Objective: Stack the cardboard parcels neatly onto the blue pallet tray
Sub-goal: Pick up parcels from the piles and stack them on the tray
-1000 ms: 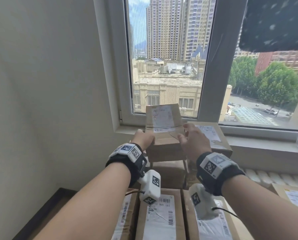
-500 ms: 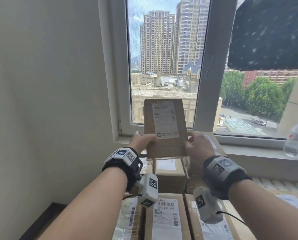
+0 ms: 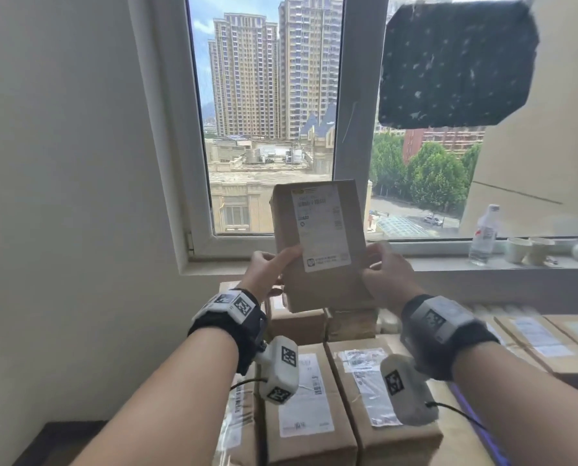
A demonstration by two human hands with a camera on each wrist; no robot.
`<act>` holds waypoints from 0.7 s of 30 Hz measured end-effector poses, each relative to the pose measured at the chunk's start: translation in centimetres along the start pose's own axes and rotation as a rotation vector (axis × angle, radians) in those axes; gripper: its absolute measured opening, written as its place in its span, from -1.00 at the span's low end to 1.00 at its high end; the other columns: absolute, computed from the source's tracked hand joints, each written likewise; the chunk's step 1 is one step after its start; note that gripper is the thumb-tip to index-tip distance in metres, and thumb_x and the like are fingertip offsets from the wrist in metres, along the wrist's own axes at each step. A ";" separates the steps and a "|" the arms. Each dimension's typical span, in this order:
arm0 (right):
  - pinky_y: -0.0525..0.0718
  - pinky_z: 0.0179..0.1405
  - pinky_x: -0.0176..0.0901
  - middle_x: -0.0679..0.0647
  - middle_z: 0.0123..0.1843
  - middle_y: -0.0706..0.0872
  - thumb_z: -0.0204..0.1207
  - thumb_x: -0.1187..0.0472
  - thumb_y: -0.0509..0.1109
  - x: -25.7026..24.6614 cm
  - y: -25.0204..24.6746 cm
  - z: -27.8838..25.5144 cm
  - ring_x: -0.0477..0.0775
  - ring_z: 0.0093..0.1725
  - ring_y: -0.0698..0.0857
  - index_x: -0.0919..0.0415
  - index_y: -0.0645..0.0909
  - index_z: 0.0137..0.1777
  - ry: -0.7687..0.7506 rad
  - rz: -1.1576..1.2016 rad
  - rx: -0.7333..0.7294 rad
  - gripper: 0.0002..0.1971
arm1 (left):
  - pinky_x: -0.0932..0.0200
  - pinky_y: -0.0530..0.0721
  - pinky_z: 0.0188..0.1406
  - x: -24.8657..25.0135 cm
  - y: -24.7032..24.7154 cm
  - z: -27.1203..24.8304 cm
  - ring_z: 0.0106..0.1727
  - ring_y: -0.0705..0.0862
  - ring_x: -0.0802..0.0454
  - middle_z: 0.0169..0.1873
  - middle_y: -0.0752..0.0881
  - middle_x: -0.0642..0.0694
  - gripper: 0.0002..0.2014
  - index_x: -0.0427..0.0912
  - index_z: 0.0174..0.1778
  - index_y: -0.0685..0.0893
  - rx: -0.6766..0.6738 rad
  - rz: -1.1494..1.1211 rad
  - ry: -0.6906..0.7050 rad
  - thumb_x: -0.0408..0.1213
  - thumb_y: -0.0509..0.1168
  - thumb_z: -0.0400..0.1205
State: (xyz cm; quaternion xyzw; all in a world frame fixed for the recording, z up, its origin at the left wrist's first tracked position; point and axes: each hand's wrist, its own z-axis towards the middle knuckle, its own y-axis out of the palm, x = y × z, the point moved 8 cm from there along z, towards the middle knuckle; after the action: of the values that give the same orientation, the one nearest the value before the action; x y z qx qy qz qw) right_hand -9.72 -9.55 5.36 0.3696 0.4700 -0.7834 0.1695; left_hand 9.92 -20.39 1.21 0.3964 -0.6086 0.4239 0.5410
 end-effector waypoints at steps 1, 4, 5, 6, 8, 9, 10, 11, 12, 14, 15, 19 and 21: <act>0.74 0.05 0.10 -0.02 -0.01 0.69 0.53 0.25 0.32 0.4 -0.5 -0.7 0.05 -0.01 0.70 0.06 0.51 0.12 0.022 0.014 0.015 -0.80 | 0.01 0.71 -0.12 -0.1 0.7 -0.2 0.02 0.72 -0.08 0.17 0.68 -0.20 -0.07 -0.19 0.37 0.37 -0.015 0.007 0.013 0.28 0.54 0.25; 0.73 0.06 0.06 -0.03 0.02 0.67 0.58 0.07 0.35 2.0 -1.5 -2.7 0.01 0.00 0.68 0.08 0.46 0.19 0.069 0.027 0.034 -0.76 | -0.17 0.76 0.10 -0.6 3.0 -0.6 0.13 0.73 -0.10 0.21 0.63 -0.11 0.07 -0.11 0.54 0.26 -0.057 -0.029 0.037 0.25 0.56 0.19; 0.72 0.06 0.05 -0.02 0.05 0.66 0.59 0.01 0.36 2.5 -1.9 -3.2 0.01 0.02 0.68 0.08 0.45 0.21 0.080 0.025 0.034 -0.72 | -0.18 0.74 0.15 -0.7 3.9 -0.8 0.15 0.72 -0.11 0.20 0.62 -0.07 0.04 -0.10 0.59 0.22 -0.073 -0.038 0.041 0.19 0.56 0.28; 0.70 0.05 0.02 -0.01 0.08 0.66 0.59 -0.05 0.36 3.1 -2.4 -3.6 0.02 0.05 0.67 0.08 0.45 0.23 0.086 0.013 0.037 -0.67 | -0.18 0.73 0.16 -0.7 4.8 -1.2 0.16 0.72 -0.10 0.20 0.62 -0.05 -0.03 -0.12 0.63 0.20 -0.090 -0.041 0.053 0.10 0.54 0.41; 0.63 -0.06 -0.11 -0.01 0.11 0.65 0.58 -0.14 0.36 4.2 -3.6 -4.5 0.01 0.07 0.65 0.09 0.45 0.24 0.090 -0.018 0.048 -0.61 | -0.04 0.76 0.00 -0.6 6.5 -1.7 0.11 0.74 -0.05 0.22 0.66 -0.09 -0.17 -0.19 0.64 0.22 -0.125 -0.032 0.077 -0.01 0.47 0.54; 0.58 -0.14 -0.17 -0.01 0.11 0.65 0.58 -0.17 0.35 4.7 -4.3 -4.9 0.00 0.07 0.64 0.10 0.45 0.23 0.095 -0.026 0.053 -0.60 | 0.06 0.76 -0.13 -0.3 7.4 -2.0 0.08 0.76 -0.03 0.24 0.68 -0.12 -0.20 -0.21 0.63 0.27 -0.145 -0.027 0.098 -0.01 0.46 0.55; 0.56 -0.17 -0.21 -0.01 0.11 0.65 0.58 -0.19 0.34 5.3 -5.0 -5.3 -0.01 0.06 0.64 0.09 0.44 0.22 0.099 -0.024 0.059 -0.59 | 0.14 0.75 -0.22 -0.1 8.3 -2.2 0.05 0.78 0.00 0.24 0.70 -0.14 -0.19 -0.22 0.61 0.31 -0.168 -0.019 0.117 0.03 0.47 0.53; 0.59 -0.16 -0.21 -0.01 0.12 0.65 0.58 -0.20 0.33 5.9 -5.8 -5.7 -0.01 0.06 0.65 0.08 0.44 0.23 0.105 -0.009 0.067 -0.59 | 0.17 0.74 -0.26 0.1 9.3 -2.3 0.03 0.80 0.01 0.23 0.72 -0.15 -0.19 -0.21 0.60 0.34 -0.192 -0.013 0.128 0.06 0.48 0.50; 0.64 -0.08 -0.15 -0.01 0.14 0.66 0.59 -0.21 0.32 6.6 -6.6 -6.0 0.00 0.07 0.67 0.07 0.45 0.26 0.109 0.010 0.074 -0.58 | 0.16 0.74 -0.27 0.4 10.3 -2.6 0.01 0.80 0.00 0.20 0.74 -0.15 -0.19 -0.19 0.58 0.37 -0.209 -0.006 0.134 0.09 0.48 0.48; 0.70 0.14 0.04 0.01 0.18 0.69 0.58 -0.26 0.28 8.2 -8.1 -6.5 0.03 0.11 0.70 0.07 0.46 0.34 0.117 0.026 0.077 -0.50 | 0.08 0.74 -0.24 0.5 12.5 -3.3 -0.06 0.81 -0.05 0.13 0.77 -0.15 -0.16 -0.13 0.54 0.40 -0.238 0.006 0.127 0.17 0.48 0.40; 0.69 0.20 0.10 0.01 0.20 0.70 0.58 -0.29 0.26 9.0 -8.8 -6.8 0.04 0.13 0.71 0.07 0.46 0.38 0.121 0.026 0.072 -0.46 | 0.02 0.77 -0.20 0.4 13.6 -3.6 -0.07 0.81 -0.07 0.10 0.78 -0.16 -0.16 -0.12 0.52 0.42 -0.245 0.007 0.115 0.19 0.48 0.38; 0.69 0.24 0.11 -0.04 0.22 0.71 0.55 -0.36 0.24 12.1 -12.6 -8.3 0.03 0.15 0.72 0.03 0.50 0.42 0.124 0.093 0.068 -0.41 | -0.25 0.75 0.14 0.3 18.9 -5.3 0.04 0.81 -0.14 0.13 0.78 -0.15 -0.25 -0.12 0.44 0.46 -0.284 -0.002 0.102 0.17 0.49 0.41; 0.70 0.22 0.07 -0.05 0.21 0.70 0.58 -0.33 0.22 13.7 -15.0 -9.1 0.03 0.16 0.72 0.03 0.50 0.40 0.130 0.115 0.073 -0.45 | -0.26 0.77 0.10 0.5 22.0 -6.3 0.03 0.82 -0.14 0.10 0.81 -0.13 -0.16 -0.11 0.44 0.49 -0.306 0.010 0.104 0.23 0.49 0.30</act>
State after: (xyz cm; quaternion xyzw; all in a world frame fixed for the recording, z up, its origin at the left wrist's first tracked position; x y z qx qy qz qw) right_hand -24.27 6.95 1.77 0.4518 0.4293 -0.7633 0.1698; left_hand -8.81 -7.24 0.10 0.2841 -0.6392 0.3488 0.6238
